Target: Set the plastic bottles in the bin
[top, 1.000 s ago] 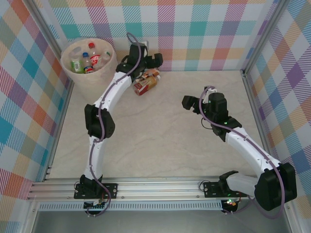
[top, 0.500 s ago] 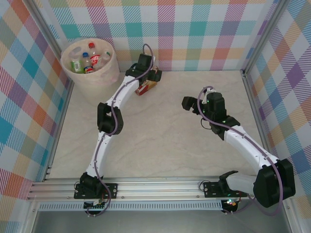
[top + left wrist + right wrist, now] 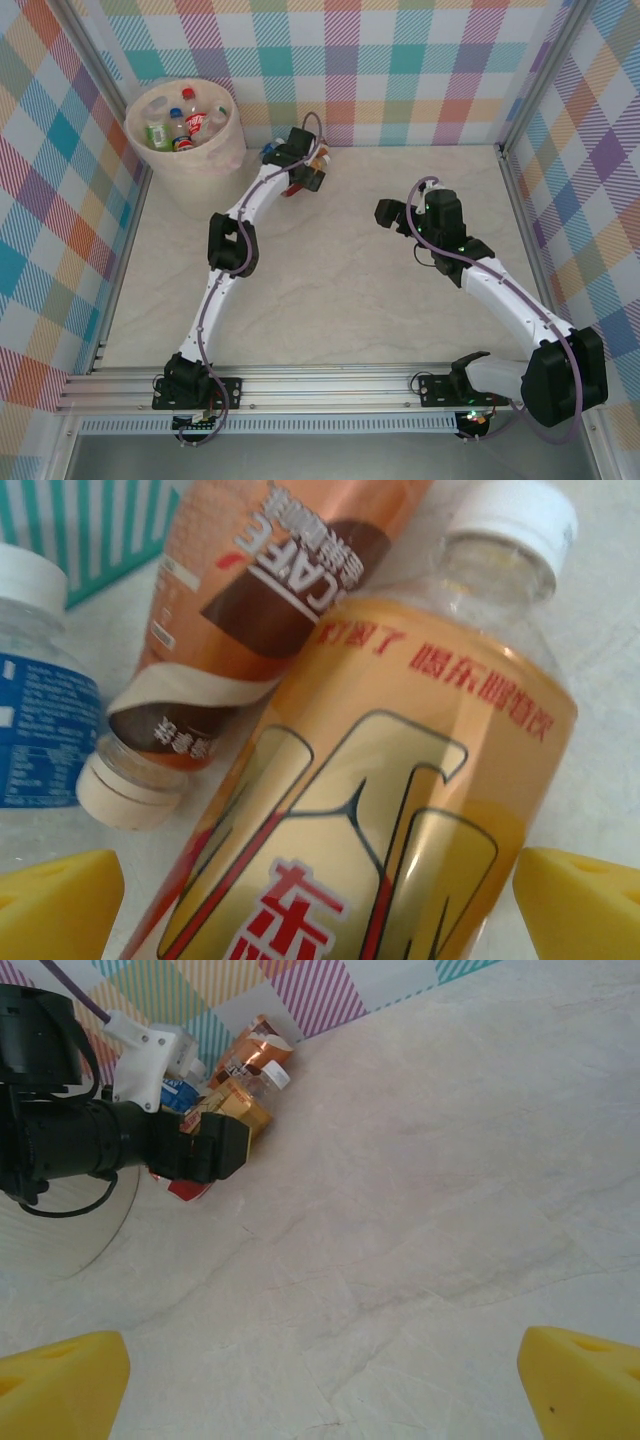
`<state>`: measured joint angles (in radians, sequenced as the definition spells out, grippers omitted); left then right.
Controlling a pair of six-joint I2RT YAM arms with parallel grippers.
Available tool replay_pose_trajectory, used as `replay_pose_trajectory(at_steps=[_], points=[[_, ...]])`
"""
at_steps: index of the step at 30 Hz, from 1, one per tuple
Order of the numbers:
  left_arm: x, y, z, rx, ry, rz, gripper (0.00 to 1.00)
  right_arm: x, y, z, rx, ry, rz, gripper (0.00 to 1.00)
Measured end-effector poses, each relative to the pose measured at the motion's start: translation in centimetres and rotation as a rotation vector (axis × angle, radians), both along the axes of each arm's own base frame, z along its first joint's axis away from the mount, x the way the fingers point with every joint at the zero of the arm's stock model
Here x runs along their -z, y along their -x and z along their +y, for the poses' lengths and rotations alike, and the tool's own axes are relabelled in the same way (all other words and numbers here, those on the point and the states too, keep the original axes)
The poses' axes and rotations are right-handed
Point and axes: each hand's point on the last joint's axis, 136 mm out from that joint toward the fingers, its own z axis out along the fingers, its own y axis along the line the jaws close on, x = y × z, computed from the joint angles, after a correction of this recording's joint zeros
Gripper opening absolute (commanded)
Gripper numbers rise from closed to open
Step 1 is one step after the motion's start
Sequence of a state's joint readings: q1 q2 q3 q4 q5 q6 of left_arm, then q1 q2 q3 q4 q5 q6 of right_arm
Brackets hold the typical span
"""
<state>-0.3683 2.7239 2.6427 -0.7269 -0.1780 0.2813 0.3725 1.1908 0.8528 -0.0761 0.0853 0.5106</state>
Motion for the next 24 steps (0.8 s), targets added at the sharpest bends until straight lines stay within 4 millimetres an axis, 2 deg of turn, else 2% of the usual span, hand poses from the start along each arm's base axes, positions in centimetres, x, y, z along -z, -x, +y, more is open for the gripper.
replay_pose_trajectory(at_steps=[5, 9, 14, 19, 24], points=[[0.5, 0.7, 0.3, 0.026, 0.032, 0.053, 0.95, 0.3, -0.2, 0.0, 0.008, 0.001, 0.01, 1.0], [1.0, 1.4, 0.2, 0.047, 0.031, 0.092, 0.88, 0.8, -0.3, 0.0, 0.009, 0.002, 0.023, 1.0], [1.7, 1.9, 0.1, 0.065, 0.022, 0.117, 0.85, 0.9, -0.3, 0.0, 0.012, -0.002, 0.028, 1.0], [3.3, 2.5, 0.6, 0.068, -0.017, 0.15, 0.72, 1.0, -0.4, 0.1, 0.016, -0.008, 0.034, 1.0], [3.0, 2.5, 0.5, 0.062, -0.011, 0.146, 0.64, 1.1, -0.4, 0.1, 0.018, -0.009, 0.037, 1.0]])
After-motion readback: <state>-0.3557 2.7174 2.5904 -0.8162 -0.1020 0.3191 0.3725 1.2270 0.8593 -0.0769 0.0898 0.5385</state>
